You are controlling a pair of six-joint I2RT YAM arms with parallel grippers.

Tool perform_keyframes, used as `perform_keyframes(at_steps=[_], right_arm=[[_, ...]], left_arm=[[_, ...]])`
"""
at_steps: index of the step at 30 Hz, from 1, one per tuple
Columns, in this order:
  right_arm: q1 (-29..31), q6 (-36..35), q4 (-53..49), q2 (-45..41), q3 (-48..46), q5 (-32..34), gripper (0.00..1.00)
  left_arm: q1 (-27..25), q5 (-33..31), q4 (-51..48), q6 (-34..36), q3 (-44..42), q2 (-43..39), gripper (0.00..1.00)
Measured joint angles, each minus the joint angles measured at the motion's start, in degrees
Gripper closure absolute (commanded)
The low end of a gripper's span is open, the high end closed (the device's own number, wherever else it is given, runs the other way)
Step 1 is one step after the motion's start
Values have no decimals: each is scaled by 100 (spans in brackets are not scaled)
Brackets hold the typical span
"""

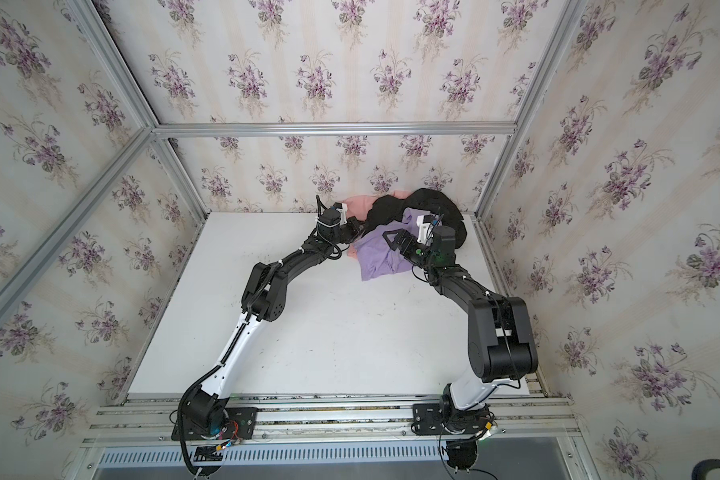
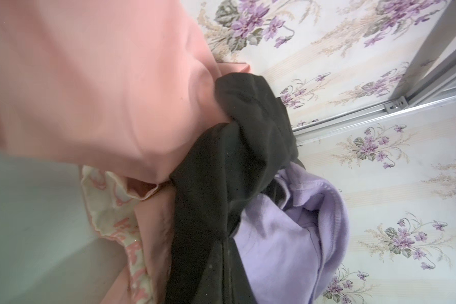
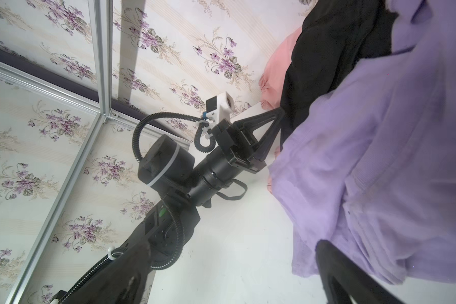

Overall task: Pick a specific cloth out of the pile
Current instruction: 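Close the left and right grippers on the black garment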

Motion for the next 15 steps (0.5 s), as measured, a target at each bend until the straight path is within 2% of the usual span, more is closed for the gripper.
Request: perform_keyframes(at_steps=[15], right_arm=[[-81,-9,-42,-116,-107,46,0]], left_arm=[[7,772,254,710,-306,-859,100]])
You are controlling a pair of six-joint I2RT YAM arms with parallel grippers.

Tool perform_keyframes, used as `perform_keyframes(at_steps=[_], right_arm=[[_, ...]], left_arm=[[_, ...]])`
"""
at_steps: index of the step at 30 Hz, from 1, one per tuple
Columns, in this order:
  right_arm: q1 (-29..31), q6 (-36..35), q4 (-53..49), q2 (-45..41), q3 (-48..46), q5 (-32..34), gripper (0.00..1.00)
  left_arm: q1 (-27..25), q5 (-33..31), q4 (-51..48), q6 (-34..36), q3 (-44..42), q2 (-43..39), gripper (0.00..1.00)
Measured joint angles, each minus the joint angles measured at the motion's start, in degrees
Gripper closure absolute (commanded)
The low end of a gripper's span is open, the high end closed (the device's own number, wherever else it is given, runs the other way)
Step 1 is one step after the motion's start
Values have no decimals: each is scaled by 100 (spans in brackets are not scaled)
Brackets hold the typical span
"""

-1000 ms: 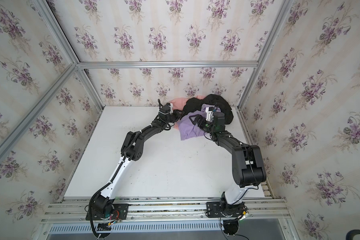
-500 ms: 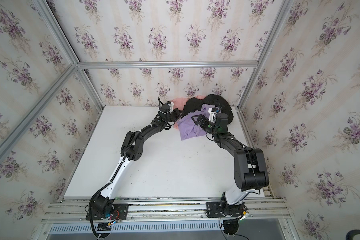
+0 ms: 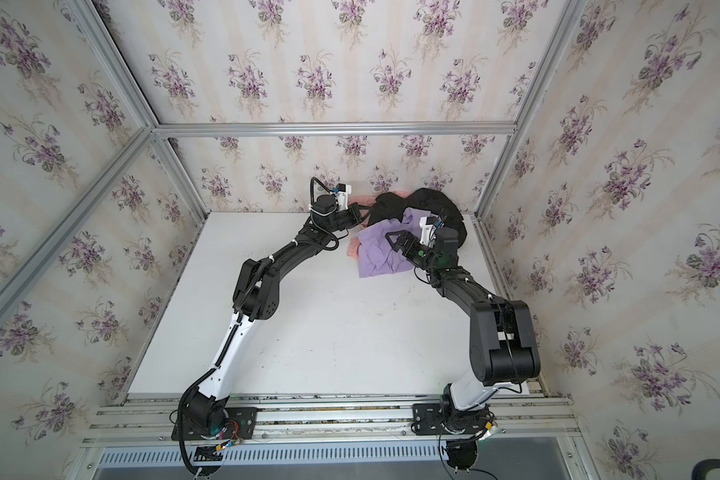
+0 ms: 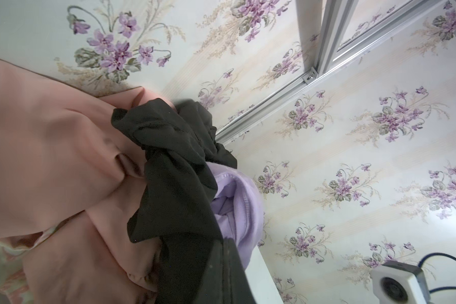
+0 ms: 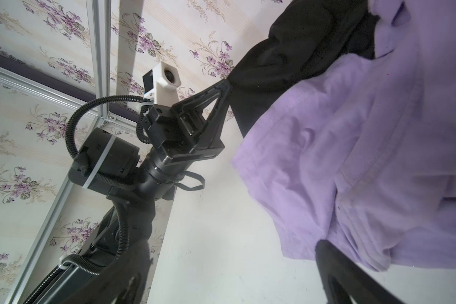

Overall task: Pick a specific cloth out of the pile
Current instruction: 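Close the left and right grippers on the black garment, then lift the black garment with both grippers off the pile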

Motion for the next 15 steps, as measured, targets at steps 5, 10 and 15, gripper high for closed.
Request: perform_keyframes(at_steps=[5,10,15], right_arm=[[-22,0,-31,2,0,48,0],[-66,2,-90,2,-2,122,0],[-66,4,-98,2,-2,146,0]], left_arm=[[0,52,81,42,-236,-319,100],[-17,153,367,33,-258,-551,100],[-81,299,562,-28,-260,-728,100]])
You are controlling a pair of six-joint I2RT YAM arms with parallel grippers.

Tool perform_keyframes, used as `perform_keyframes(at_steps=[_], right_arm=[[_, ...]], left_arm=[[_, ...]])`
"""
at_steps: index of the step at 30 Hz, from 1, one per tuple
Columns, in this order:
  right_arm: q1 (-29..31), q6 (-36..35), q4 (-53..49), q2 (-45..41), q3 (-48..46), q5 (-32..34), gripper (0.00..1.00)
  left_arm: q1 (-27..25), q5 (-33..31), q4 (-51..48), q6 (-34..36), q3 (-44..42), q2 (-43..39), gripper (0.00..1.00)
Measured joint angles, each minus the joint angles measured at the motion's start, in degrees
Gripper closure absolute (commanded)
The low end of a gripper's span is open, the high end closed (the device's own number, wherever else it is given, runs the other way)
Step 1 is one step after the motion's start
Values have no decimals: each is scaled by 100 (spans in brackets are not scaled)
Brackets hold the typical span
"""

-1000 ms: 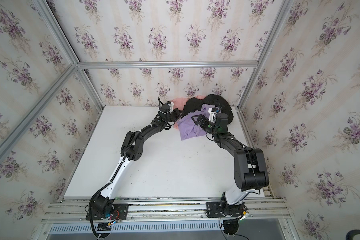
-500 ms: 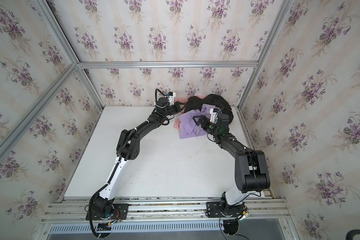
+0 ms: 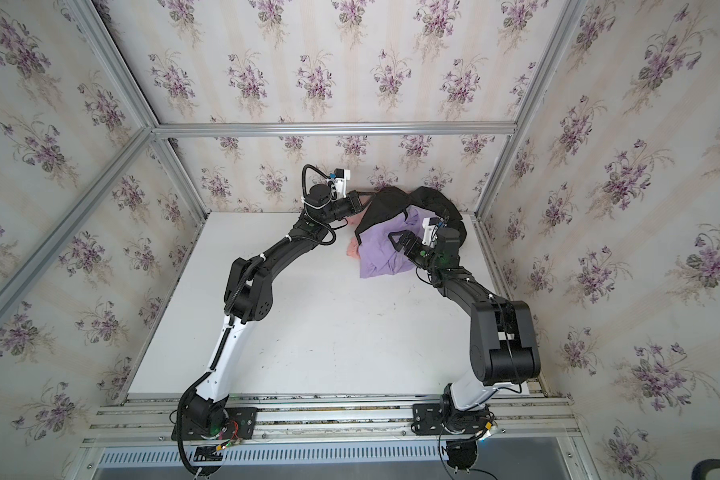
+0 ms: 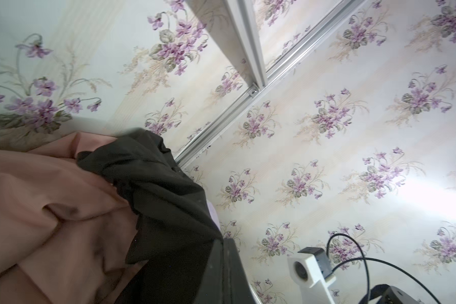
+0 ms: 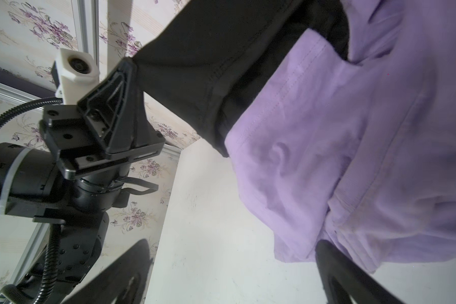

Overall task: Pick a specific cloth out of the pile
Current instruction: 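Lift the black garment with both grippers off the pile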

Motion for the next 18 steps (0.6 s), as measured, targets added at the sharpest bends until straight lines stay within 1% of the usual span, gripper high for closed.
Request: perform_keyframes(at_steps=[10,18], right_arm=[[-31,11,-31,-181,-4,39,0],[-42,-160,-234,-363,2,136,0]], left_arm=[[-42,251,310,-111,-133,-435,100],[-44,297,603,-234,-254,-662,100]])
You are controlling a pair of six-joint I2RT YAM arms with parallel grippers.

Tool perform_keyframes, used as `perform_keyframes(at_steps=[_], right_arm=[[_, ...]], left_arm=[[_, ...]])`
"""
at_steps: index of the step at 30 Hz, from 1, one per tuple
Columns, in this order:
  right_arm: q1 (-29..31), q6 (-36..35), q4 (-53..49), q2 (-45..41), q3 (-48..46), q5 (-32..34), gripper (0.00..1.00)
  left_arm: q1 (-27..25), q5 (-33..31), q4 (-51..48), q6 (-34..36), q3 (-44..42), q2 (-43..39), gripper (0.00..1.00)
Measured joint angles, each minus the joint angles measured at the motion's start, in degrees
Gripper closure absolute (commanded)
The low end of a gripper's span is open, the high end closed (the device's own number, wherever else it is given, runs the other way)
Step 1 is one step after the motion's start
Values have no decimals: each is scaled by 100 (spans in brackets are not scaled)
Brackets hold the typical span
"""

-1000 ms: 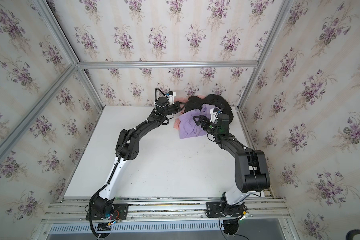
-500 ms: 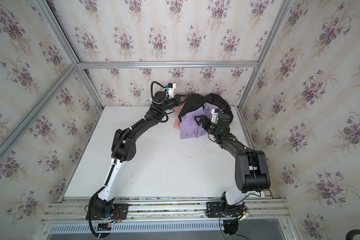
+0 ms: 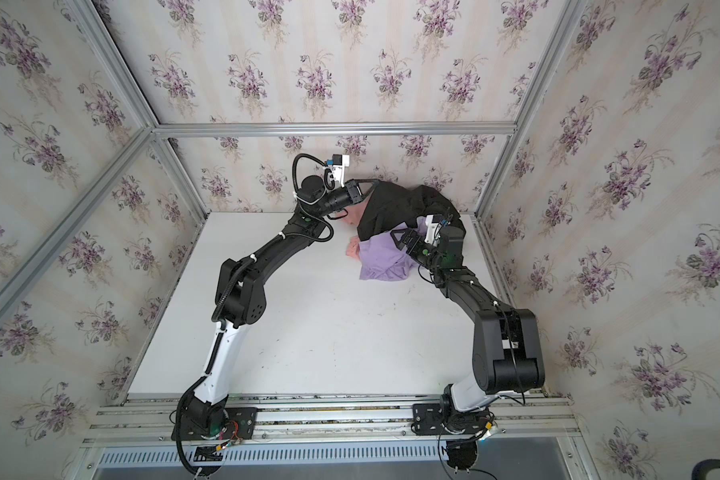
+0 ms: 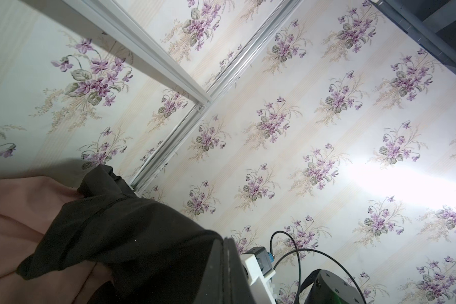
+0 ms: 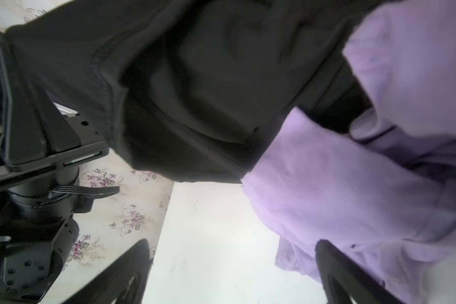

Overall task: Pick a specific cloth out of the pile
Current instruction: 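Lift the black garment with both grippers off the pile, then raise the black garment higher with both grippers, shaking it free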

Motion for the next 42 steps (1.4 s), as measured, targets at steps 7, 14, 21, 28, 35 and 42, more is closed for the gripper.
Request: perform_keyframes(at_steps=[7,14,21,28,35,42], right_arm=[[-22,-133,-107,-162,-2,63,0],[-37,-295,-299,-345,0,151,0],[-76,-474,-638,-627,125,214,0],[-90,-1338,-1078,-894,369,555,1],[-149,-4061,-407,-1008,87,719,1],[-149,-6395,323,-728,-144,264,1]], left_arm=[[-2,111,186,-28,-13,-247,100],[0,258,299,-26,-17,-437,100],[15,295,332,-17,-17,-621,100],[52,334,330,-7,-17,-769,100],[46,450,330,-7,-17,-841,100],[4,560,321,-9,-28,-918,100]])
